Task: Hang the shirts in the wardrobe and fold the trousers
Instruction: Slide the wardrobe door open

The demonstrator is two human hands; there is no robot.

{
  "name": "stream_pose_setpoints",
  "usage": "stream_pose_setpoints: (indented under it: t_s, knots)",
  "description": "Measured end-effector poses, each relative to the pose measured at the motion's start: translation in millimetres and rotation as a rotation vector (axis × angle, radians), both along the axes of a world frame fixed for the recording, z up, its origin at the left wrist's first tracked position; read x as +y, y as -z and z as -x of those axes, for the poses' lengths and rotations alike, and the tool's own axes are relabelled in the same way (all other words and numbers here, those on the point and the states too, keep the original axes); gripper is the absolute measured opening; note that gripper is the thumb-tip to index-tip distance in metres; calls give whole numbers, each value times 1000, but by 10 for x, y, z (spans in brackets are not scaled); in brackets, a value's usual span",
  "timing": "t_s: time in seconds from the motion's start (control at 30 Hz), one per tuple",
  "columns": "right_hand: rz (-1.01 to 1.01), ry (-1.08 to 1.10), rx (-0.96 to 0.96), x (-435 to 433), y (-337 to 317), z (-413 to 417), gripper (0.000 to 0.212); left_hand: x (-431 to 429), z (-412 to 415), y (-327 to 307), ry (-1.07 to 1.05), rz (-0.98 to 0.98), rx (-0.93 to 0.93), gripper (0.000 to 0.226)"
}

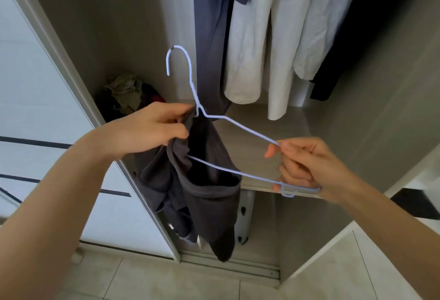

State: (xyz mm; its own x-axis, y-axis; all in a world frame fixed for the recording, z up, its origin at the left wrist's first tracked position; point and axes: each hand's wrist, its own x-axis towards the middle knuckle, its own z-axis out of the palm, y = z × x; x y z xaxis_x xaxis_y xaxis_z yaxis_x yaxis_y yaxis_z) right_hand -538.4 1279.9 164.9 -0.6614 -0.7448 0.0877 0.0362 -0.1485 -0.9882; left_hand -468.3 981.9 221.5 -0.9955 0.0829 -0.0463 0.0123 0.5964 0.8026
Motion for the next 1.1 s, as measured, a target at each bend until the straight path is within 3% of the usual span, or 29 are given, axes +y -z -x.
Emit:
stream_pose_setpoints:
  t_s: [0.1,0.2,0.3,0.4,0.53,0.63,0.67,0.73,0.83,0.93,1.03,1.1]
  knots:
    - [56,-20,-32,56,43,53,28,34,-32,81,-22,486,272,51]
    - [99,-76,-71,94,130,141,35,38,2,191,-163,688,502,48]
    - [105,-96,-78,82,167,171,36,57,43,236,-95,465,463,43]
    - [5,-17,46,36,108,169,31,105,65,305,-120,305,511,35]
    - [-253,277,488,-34,-34,228,22,129,57,418,-231,204,522,24]
    - [-415,577,1060,-87,-6,260,11,121,50,495,-332,185,536,22]
    - [-437,679,1241,-111,30,225,14,117,48,514,-360,188,541,22]
    - [-360,793,1408,-181,97,63,19,93,52,534,-395,178,533,23]
    - [-267,588,1385,-368,315,-186,22,65,66,543,-406,143,512,23]
    - [-398,244,1232,-596,644,-164,23,94,80,522,-382,104,489,21]
    - [-556,105,1017,-835,863,-90,37,118,91,464,-348,76,493,20]
    - [-548,55,803,-972,912,-71,52,116,89,419,-318,60,488,19]
